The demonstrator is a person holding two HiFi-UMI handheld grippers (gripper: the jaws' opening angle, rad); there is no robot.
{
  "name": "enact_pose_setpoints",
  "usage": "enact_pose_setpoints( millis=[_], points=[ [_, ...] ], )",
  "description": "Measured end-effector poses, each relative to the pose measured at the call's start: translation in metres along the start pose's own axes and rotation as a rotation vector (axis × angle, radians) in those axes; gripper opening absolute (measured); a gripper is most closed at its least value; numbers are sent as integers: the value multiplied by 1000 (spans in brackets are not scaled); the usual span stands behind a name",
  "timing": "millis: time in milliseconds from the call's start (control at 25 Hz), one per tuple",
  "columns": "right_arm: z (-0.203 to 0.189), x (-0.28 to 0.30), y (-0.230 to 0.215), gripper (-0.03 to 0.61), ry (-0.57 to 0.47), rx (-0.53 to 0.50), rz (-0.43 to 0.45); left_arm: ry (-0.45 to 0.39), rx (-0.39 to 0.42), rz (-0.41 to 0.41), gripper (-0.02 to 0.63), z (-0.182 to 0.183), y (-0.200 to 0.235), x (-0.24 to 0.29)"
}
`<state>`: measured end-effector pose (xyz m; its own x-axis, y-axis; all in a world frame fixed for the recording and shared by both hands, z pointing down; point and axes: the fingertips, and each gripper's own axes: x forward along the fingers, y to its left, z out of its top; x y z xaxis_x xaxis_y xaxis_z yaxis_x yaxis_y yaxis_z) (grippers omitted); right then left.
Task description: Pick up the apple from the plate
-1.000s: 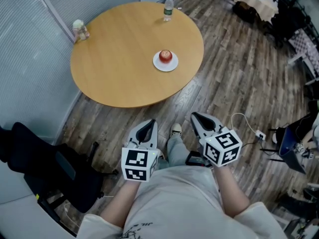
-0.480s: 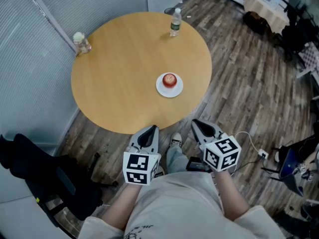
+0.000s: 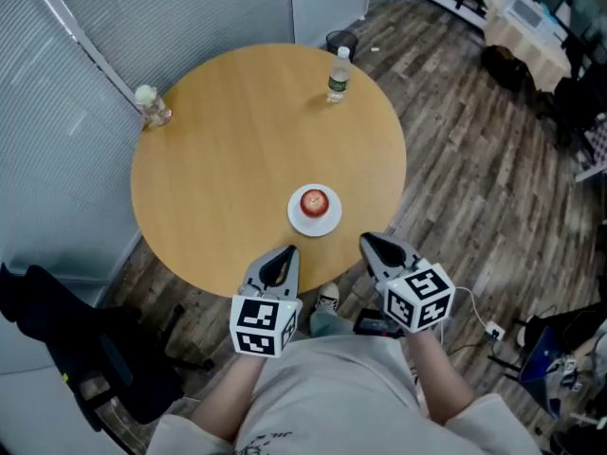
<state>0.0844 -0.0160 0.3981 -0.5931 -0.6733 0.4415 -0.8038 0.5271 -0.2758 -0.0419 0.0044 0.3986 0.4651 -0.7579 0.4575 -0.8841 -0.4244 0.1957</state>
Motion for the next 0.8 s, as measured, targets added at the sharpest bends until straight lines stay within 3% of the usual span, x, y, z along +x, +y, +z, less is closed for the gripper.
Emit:
enact_pose_setpoints(
  millis=[240, 800],
  points=[
    [4, 17, -10, 32, 28, 16, 23, 15, -10, 16, 3, 6, 7, 14],
    [0, 51, -14, 32, 40, 76, -46, 10, 40, -73, 3, 26, 31, 46]
  ],
)
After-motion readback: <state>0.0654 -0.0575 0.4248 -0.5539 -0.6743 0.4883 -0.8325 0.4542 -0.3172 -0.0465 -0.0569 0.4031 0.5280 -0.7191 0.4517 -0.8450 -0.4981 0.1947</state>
